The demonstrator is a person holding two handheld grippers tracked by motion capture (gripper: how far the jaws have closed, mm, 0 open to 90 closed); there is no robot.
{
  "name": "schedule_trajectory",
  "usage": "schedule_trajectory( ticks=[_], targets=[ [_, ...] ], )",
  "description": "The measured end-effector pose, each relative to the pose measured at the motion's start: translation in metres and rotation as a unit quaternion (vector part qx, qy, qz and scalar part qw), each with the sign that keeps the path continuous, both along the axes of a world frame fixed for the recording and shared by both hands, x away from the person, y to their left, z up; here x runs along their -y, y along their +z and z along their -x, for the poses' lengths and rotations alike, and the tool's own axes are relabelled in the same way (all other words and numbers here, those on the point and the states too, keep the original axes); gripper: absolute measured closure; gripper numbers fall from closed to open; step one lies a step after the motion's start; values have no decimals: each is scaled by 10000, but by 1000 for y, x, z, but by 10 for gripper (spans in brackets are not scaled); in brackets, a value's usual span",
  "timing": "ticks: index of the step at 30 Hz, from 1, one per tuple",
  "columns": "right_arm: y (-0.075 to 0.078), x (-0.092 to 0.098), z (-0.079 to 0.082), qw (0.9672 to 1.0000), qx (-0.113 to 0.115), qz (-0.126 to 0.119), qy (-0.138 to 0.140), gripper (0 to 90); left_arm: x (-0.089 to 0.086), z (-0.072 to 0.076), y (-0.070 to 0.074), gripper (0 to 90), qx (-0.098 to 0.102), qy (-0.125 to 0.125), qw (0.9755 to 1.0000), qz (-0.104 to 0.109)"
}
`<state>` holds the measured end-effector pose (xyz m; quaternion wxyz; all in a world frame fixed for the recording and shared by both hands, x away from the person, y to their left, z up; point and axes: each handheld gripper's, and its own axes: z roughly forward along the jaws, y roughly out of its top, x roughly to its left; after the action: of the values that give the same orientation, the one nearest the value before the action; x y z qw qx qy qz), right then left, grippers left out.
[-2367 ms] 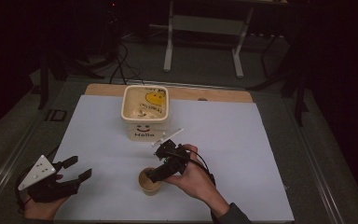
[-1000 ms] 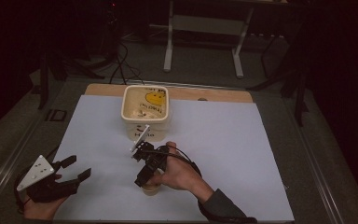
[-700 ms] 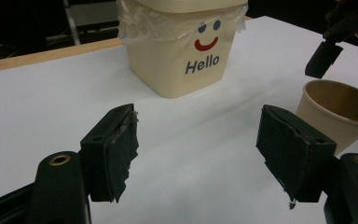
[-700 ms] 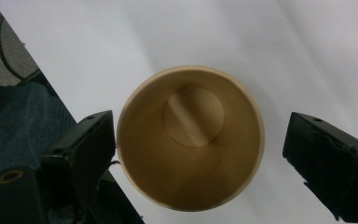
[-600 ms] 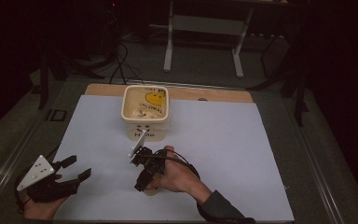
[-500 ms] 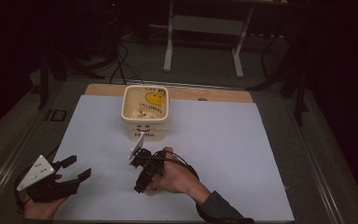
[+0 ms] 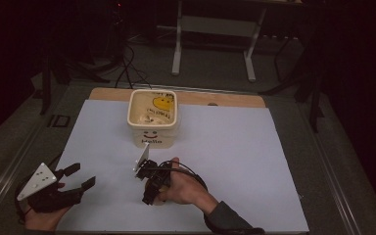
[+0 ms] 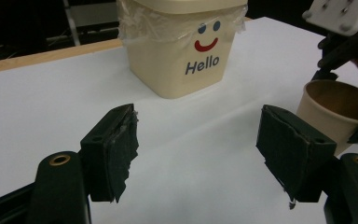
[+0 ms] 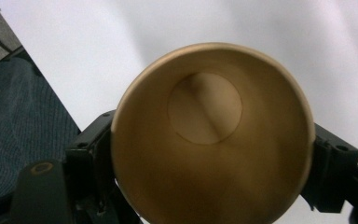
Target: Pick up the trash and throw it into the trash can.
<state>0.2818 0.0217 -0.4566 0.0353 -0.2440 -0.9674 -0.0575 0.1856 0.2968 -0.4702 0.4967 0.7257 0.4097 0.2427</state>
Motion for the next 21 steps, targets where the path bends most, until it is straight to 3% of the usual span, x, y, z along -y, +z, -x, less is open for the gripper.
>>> schedule_trajectory(
  ticks=[11, 21],
  targets=[
    [37, 7, 2, 9996, 108, -220, 104, 202, 0, 1, 0, 291, 15, 31, 10000, 19],
    [66, 17, -9, 9990, 215, -394, -58, 202, -1, 2, 1, 287, 72, 67, 9999, 44]
  ],
)
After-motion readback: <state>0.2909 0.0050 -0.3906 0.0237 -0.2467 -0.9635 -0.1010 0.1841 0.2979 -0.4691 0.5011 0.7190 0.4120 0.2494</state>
